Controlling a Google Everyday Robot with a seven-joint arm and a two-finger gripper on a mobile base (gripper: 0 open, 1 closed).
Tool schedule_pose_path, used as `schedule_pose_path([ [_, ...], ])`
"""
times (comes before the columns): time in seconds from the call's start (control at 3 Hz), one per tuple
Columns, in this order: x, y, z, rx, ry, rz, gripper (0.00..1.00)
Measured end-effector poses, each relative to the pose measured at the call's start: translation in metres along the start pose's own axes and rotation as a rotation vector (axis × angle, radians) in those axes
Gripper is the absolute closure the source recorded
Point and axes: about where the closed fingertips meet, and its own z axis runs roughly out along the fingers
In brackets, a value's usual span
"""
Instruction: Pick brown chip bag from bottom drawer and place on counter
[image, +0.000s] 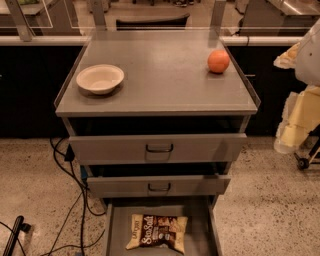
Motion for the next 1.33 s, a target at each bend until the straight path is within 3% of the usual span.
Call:
schedule_pose_path([
  [0.33, 0.0, 0.0, 0.0, 0.0, 0.0, 0.0, 0.0],
  [0.67, -0.001, 0.02, 0.004, -0.002, -0.049, 0.013, 0.0],
  [1.33, -0.004, 0.089, 0.069, -0.096, -0.223, 0.103, 0.0],
])
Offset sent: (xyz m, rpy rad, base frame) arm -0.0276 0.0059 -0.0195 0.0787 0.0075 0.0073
